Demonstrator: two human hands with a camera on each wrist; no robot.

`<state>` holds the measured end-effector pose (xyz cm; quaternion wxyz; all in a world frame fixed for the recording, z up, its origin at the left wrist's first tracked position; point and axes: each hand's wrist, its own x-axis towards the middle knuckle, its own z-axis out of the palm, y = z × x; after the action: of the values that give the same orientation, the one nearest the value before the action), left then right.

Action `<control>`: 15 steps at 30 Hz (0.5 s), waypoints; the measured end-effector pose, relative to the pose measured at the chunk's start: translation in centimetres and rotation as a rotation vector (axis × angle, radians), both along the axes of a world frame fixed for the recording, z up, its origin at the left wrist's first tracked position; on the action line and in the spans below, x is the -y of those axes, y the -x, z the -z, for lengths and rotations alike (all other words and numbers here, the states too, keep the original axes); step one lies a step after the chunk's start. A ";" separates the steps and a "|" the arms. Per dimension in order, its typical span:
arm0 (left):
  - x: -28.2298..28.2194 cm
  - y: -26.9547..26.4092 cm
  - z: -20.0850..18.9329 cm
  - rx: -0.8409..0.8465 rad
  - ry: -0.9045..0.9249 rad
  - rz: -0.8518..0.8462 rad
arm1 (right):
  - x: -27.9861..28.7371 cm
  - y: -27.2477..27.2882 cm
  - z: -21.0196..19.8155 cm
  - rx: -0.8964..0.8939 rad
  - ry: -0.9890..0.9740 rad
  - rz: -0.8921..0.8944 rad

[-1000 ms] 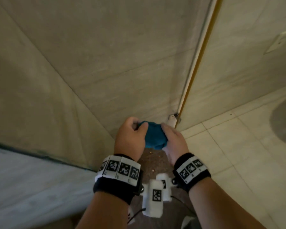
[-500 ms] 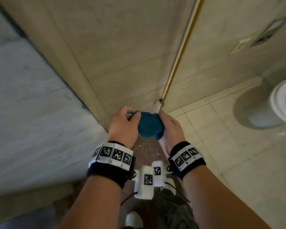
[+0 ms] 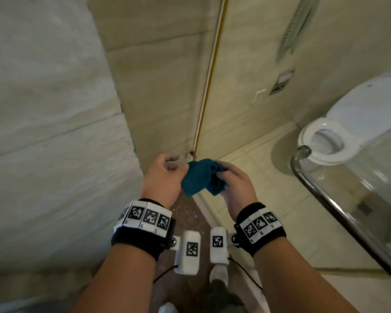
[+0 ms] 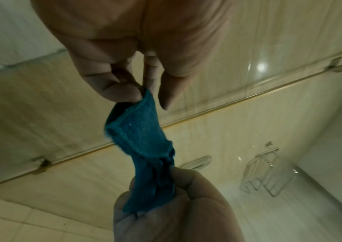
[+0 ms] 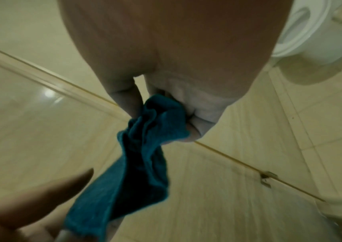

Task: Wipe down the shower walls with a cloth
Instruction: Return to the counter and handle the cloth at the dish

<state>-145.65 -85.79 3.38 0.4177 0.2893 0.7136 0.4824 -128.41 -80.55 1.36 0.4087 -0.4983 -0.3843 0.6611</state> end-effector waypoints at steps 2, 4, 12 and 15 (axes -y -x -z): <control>0.4 -1.5 -2.6 -0.015 -0.013 0.082 | 0.3 -1.3 -2.3 0.056 -0.046 0.002; 0.6 -3.2 -5.0 0.005 -0.028 0.176 | 0.6 -2.8 -4.4 0.084 -0.081 0.013; 0.9 -9.8 -10.8 -0.075 0.048 0.468 | 1.4 -9.8 -9.9 0.055 -0.113 0.041; 1.3 -12.1 -11.9 -0.241 0.073 0.487 | 2.0 -12.7 -10.6 0.058 -0.095 0.092</control>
<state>-133.58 -87.10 15.25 0.4434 0.4925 0.6846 0.3037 -115.70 -82.56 11.95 0.4506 -0.5144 -0.4033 0.6080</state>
